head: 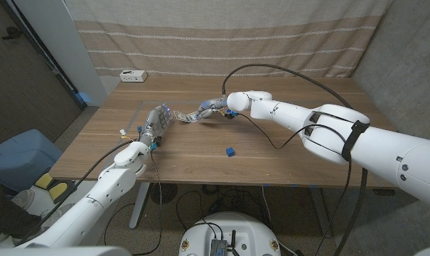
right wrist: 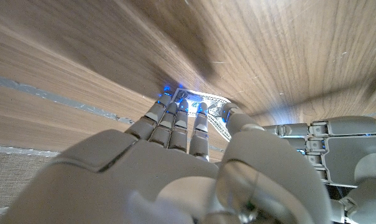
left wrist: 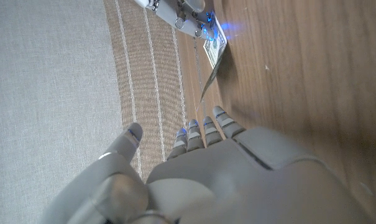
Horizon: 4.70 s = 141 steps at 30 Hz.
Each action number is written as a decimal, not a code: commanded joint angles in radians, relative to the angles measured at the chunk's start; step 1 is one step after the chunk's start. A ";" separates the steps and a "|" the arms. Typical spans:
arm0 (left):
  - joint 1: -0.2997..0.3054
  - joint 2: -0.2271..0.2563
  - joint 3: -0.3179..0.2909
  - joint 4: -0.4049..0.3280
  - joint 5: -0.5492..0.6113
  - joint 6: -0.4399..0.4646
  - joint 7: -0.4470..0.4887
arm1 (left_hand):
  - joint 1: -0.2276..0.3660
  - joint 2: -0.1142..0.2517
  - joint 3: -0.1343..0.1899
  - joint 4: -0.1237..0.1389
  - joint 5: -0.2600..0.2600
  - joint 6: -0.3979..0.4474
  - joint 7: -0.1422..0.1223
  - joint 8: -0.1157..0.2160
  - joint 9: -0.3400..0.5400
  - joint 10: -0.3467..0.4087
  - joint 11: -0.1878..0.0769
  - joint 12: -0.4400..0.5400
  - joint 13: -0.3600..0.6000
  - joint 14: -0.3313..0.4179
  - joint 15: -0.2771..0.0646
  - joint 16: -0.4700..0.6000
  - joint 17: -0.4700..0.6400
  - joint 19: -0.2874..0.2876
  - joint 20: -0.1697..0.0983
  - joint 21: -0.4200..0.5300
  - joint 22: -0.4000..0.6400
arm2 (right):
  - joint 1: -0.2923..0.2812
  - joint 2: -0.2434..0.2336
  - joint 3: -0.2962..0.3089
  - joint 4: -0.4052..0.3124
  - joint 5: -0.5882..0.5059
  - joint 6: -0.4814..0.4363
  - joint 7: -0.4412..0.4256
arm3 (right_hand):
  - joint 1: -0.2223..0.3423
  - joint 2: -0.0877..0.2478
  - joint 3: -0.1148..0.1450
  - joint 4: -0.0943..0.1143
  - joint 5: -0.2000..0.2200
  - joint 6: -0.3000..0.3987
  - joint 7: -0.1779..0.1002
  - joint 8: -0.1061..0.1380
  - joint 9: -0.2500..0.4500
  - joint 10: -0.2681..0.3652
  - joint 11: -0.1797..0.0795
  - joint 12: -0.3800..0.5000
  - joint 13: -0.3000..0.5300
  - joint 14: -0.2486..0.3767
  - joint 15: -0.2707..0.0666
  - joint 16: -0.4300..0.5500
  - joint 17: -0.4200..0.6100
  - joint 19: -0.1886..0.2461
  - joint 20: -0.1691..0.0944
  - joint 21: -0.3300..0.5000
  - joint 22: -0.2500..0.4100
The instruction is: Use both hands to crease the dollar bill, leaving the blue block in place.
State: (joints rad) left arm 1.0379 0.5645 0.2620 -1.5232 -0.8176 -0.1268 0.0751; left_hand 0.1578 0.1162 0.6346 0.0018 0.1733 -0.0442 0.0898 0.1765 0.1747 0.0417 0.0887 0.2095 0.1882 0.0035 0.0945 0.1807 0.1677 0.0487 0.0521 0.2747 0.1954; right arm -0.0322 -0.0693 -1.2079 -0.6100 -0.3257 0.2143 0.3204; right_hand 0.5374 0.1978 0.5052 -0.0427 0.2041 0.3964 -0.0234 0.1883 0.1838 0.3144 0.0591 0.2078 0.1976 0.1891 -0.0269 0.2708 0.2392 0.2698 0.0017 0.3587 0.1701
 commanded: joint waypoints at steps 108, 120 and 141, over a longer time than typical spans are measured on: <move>-0.184 0.008 0.124 0.137 0.042 0.065 -0.202 | -0.119 -0.043 -0.117 0.039 0.015 -0.071 -0.089 0.029 0.018 0.014 0.067 -0.007 0.001 0.056 0.056 -0.001 0.008 0.075 0.054 -0.003 0.001 | -0.045 -0.070 0.022 -0.160 -0.010 -0.060 0.042 | 0.016 -0.003 0.010 0.014 0.001 0.028 0.012 0.002 0.002 0.018 0.009 0.002 0.002 0.012 0.003 0.002 0.001 0.029 -0.010 -0.032 0.005; -0.180 0.015 0.130 0.110 0.051 0.099 -0.167 | -0.123 -0.045 -0.125 0.048 0.019 -0.093 -0.103 0.015 0.014 -0.045 0.068 -0.024 0.001 -0.005 0.063 -0.012 0.008 0.020 0.057 -0.029 0.001 | -0.064 -0.111 0.051 -0.235 0.002 -0.067 0.033 | 0.012 -0.004 0.007 0.019 -0.001 0.026 0.011 0.001 0.002 0.018 0.009 0.001 0.002 0.018 0.006 0.005 0.003 0.033 -0.006 -0.034 0.005; -0.196 0.031 0.147 0.086 0.047 0.165 -0.165 | -0.126 -0.049 -0.134 0.055 0.021 -0.136 -0.129 0.003 0.012 -0.086 0.063 -0.025 0.001 -0.049 0.060 -0.010 0.008 -0.009 0.059 -0.042 0.002 | -0.106 -0.192 0.107 -0.388 -0.001 -0.121 0.003 | 0.012 -0.004 0.007 0.021 -0.001 0.025 0.012 0.000 0.002 0.020 0.010 0.001 0.002 0.026 0.008 0.008 0.003 0.046 -0.001 -0.037 0.005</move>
State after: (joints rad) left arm 0.8509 0.5861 0.3969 -1.4219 -0.7729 0.0106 -0.0947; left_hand 0.0431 0.0648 0.5075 0.0572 0.1889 -0.1681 -0.0380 0.1803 0.1860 -0.0345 0.1516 0.1849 0.1862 -0.0370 0.1520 0.1730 0.1735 0.0498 0.1073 0.2359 0.1956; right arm -0.1143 -0.2149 -1.1345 -0.9126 -0.3244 0.1366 0.3546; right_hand 0.5414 0.1937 0.5111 -0.0253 0.2042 0.4180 -0.0127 0.1884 0.1836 0.3288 0.0660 0.2078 0.1976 0.2056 -0.0215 0.2708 0.2394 0.3181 -0.0004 0.3252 0.1720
